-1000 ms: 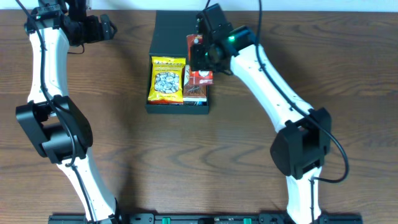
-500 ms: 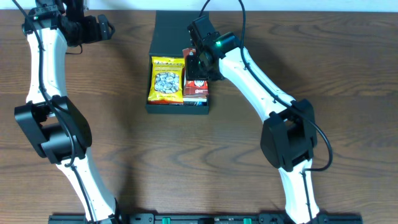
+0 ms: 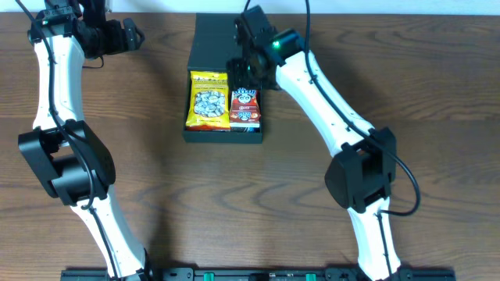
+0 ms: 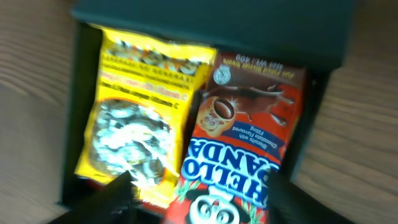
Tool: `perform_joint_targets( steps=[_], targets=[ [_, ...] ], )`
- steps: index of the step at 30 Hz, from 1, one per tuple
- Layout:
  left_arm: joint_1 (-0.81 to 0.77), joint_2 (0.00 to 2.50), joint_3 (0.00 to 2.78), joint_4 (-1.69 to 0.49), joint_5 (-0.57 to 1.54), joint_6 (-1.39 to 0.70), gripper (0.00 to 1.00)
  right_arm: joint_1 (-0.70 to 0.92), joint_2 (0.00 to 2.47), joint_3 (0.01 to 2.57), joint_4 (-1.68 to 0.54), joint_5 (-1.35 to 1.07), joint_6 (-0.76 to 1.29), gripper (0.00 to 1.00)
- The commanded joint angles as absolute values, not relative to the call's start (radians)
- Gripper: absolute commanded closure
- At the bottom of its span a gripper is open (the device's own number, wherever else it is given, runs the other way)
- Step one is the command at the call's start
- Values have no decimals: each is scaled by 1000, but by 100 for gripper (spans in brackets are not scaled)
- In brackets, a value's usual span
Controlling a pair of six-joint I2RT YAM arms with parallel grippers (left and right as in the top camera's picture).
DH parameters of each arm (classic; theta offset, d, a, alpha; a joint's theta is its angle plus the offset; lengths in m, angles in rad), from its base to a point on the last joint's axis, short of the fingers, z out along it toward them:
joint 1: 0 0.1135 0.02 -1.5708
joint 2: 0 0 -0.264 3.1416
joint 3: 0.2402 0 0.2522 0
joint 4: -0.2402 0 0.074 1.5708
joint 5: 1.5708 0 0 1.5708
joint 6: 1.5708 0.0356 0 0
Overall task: Pack container
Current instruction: 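Release the Hello Panda box and raise the right gripper away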
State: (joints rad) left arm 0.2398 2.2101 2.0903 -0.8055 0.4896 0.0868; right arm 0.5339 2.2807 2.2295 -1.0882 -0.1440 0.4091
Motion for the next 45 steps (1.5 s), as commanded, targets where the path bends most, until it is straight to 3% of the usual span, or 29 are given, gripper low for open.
perform_joint_targets(
  steps=[1,2,5,18,35,45],
  targets=[
    [242,2195,2109,-812,482,109,5,529,2278,2308,-1139,-105,344,64],
    [242,2195,2109,-813,482,109,5,529,2278,2320,-1162,-105,330,76],
    [242,2196,2109,-813,483,109,5,532,2278,2314,-1216,-125,296,99],
    [211,2199,2109,-812,467,109,5,534,2278,2006,-1114,-230,245,98],
    [163,2203,2109,-838,467,109,5,476,2220,2258,-1136,-149,162,99],
    [119,2302,2103,-884,491,36,5,258,2280,2219,-1034,-310,186,99]
  ],
)
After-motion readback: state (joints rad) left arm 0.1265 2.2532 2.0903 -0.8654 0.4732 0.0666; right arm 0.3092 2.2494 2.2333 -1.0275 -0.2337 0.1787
